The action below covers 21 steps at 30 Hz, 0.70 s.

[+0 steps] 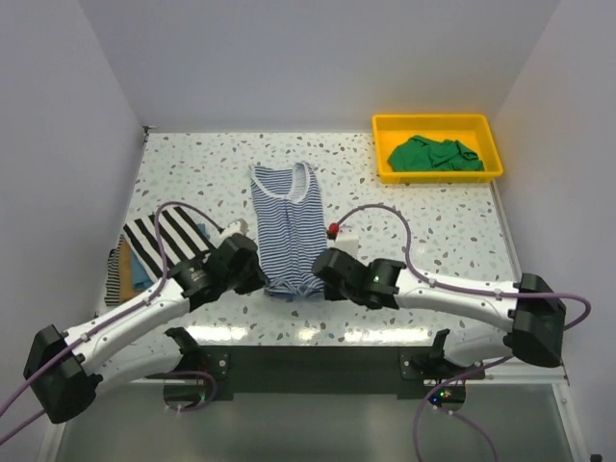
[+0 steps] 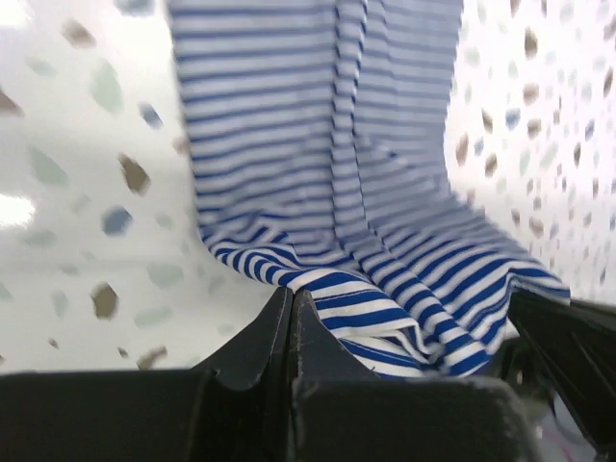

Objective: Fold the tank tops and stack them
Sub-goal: Fold the tank top

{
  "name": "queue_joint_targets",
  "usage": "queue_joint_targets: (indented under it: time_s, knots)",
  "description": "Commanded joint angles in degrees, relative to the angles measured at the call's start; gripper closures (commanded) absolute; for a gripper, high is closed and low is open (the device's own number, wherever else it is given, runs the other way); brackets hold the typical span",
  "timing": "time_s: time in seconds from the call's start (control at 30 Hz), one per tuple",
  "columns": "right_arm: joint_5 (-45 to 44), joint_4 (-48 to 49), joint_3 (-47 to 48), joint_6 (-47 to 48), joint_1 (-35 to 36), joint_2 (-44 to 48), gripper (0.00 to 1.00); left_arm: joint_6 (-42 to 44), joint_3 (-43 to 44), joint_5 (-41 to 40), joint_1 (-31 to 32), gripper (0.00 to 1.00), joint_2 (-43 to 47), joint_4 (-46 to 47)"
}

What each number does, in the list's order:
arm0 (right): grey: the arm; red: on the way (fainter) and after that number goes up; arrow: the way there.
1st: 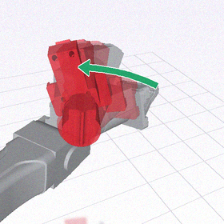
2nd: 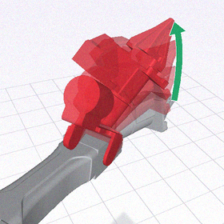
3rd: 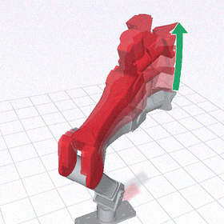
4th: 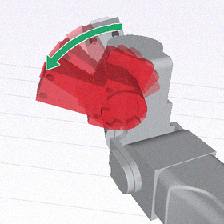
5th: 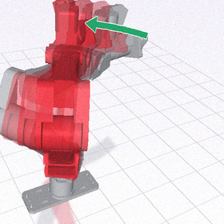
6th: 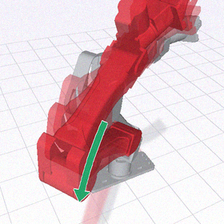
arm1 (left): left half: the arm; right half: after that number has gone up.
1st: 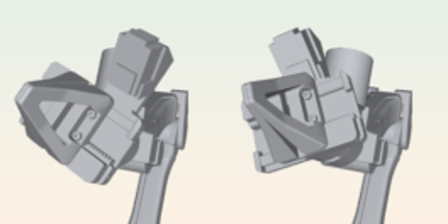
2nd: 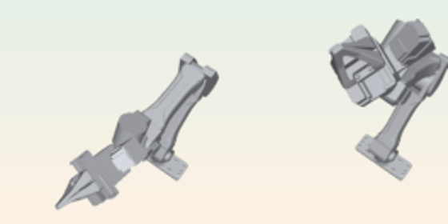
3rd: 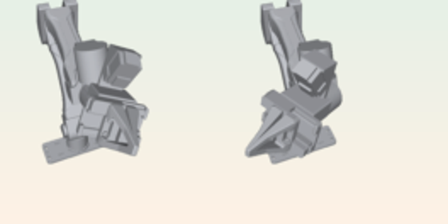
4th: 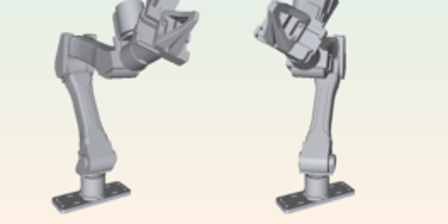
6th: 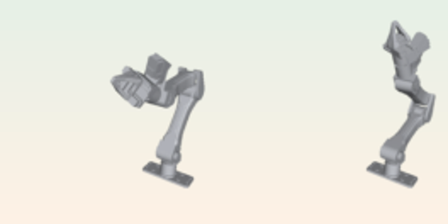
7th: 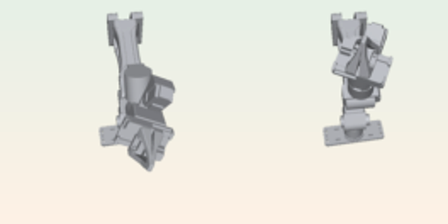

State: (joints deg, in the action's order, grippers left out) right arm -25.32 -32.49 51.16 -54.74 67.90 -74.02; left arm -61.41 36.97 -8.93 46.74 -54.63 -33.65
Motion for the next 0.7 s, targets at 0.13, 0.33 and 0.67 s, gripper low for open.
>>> queue_joint_targets:
  time_s: [0.13,0.33,0.67]
  knots:
    - [6.6,4.8,14.5,13.4,-13.4,-13.9,1.00,11.0,7.8,0.4,-12.5,1.00,-9.5,10.5]
    - [9.4,7.4,24.9,19.1,-20.6,-23.7,1.00,13.3,12.8,1.7,-20.4,1.00,-19.5,18.5]
    - [16.3,7.8,43.0,22.7,-29.7,-40.9,1.00,14.3,24.9,4.1,-27.8,1.00,-35.9,26.3]
